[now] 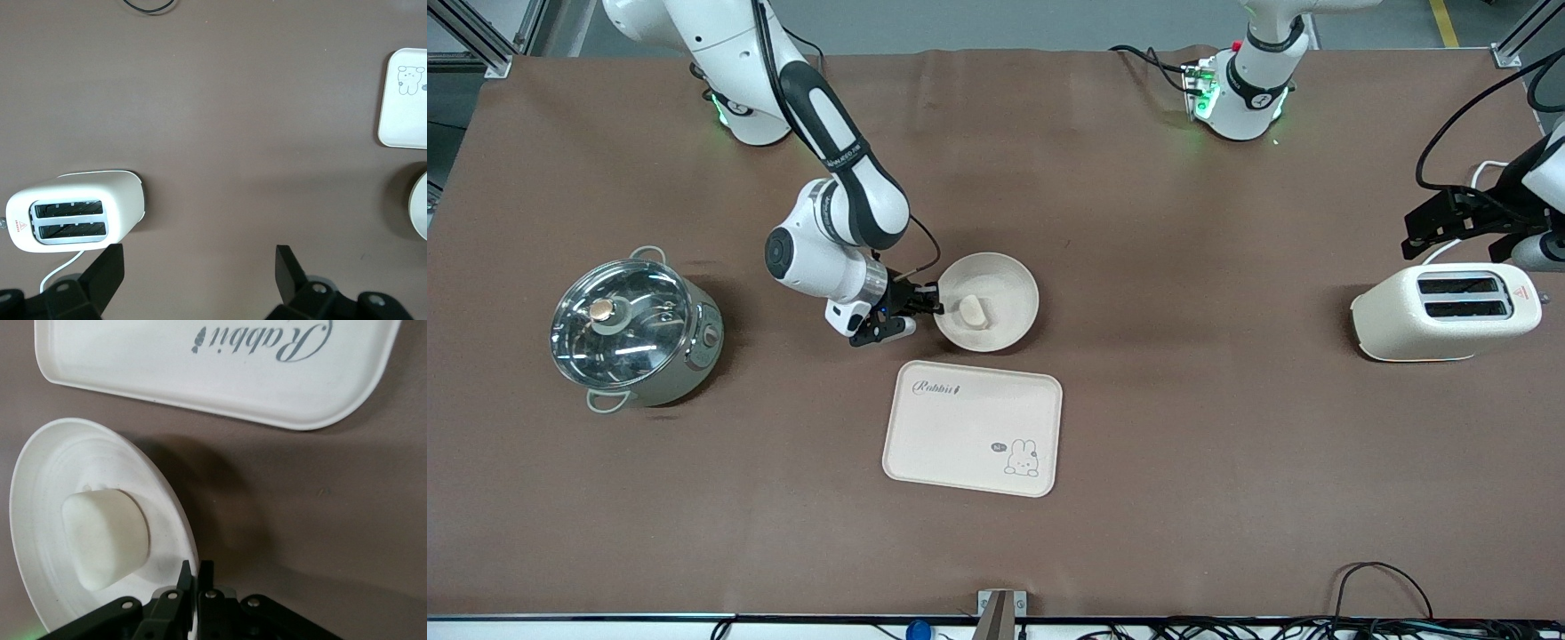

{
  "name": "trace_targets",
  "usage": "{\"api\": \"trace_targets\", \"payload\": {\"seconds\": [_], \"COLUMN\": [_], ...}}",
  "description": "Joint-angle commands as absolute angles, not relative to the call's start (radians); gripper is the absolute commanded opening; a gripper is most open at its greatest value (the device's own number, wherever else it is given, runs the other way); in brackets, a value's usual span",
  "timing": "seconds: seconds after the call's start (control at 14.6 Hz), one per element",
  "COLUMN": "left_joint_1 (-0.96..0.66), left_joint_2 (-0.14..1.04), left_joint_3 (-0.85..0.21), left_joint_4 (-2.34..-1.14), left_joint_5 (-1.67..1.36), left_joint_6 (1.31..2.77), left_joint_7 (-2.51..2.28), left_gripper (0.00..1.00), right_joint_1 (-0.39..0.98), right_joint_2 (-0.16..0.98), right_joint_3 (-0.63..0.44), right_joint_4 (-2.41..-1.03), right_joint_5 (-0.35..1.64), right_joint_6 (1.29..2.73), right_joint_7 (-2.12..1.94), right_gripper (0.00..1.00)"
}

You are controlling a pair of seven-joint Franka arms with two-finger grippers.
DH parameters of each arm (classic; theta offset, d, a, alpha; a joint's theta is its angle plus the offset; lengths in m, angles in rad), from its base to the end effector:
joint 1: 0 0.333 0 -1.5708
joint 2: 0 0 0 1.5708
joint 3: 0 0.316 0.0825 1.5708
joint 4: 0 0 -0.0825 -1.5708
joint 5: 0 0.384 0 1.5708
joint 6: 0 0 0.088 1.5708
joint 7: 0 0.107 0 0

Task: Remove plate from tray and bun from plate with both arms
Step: 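Lift the plate with bun off the tray and set it beside the tray, then open the right gripper off the plate while the left gripper approaches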

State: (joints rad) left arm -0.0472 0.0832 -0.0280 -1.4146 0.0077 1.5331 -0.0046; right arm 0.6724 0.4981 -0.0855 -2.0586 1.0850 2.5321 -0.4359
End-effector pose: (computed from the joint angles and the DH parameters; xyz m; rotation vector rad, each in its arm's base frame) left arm 0.5756 -0.0417 0.6475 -3.1352 0.1098 -0.0557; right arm 0.4925 0.3160 0.1856 -2.5854 -0.1472 0.0624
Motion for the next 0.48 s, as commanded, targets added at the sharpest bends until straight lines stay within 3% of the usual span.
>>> {"api": "trace_targets", "payload": {"seconds": [0.0, 0.41], "left_joint_1": [-0.043, -0.054], "left_joint_2": [0.084, 0.087], "left_joint_3": [-0.029, -0.032], "left_joint_4": [-1.408, -1.423], "left_joint_5": [-0.002, -0.003], "left_joint_6": [1.529, 1.494], "left_joint_7": [-0.02, -0.026], "left_gripper": [1.0, 1.0], "right_joint_1": [0.657, 0.655], "right_joint_2": [0.488, 0.509], "right_joint_3": [-0.083, -0.083], "right_joint_4": [-2.083, -2.074], "right_joint_5": [1.127, 1.129], "right_joint_6": [2.536, 2.537], "right_joint_7": [-0.497, -0.497], "right_gripper": [0.0, 0.0]}}
